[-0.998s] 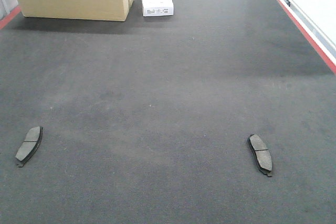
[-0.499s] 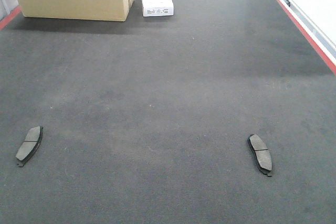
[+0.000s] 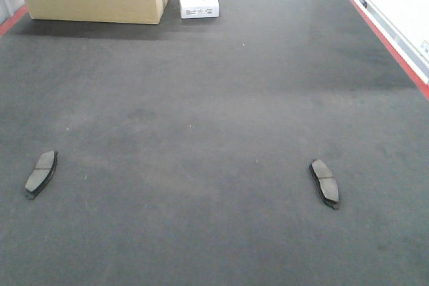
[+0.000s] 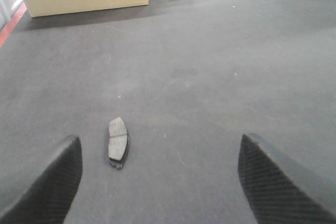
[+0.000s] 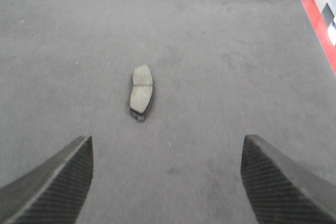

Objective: Move and align brake pads A on conveyor

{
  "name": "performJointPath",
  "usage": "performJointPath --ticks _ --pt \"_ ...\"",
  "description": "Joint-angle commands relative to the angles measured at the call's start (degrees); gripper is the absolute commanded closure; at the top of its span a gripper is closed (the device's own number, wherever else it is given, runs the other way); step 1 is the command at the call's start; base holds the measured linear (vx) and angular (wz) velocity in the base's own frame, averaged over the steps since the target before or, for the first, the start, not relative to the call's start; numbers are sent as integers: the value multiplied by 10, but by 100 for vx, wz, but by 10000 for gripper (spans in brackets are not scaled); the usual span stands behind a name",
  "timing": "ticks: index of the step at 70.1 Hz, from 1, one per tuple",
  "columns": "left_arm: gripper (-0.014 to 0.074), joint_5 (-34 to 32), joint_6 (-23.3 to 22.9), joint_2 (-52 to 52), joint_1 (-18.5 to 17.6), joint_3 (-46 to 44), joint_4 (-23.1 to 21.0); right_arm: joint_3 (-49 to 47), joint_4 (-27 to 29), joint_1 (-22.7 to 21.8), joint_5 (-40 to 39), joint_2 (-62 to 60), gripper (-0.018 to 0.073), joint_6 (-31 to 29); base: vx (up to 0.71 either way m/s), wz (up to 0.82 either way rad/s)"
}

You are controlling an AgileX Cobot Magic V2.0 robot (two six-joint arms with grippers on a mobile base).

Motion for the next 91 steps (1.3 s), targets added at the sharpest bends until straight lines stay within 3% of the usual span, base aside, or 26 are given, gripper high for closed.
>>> performJointPath --ticks 1,53,91 --pt "11 -41 0 6 -2 -14 -11 -15 -5 -4 -33 4 -6 -5 -14 -3" --pt "11 -41 0 6 -2 -14 -11 -15 -5 -4 -33 4 -6 -5 -27 -8" --pt "11 -41 0 6 -2 -14 -11 -15 -5 -4 -32 4 -6 -5 -31 -43"
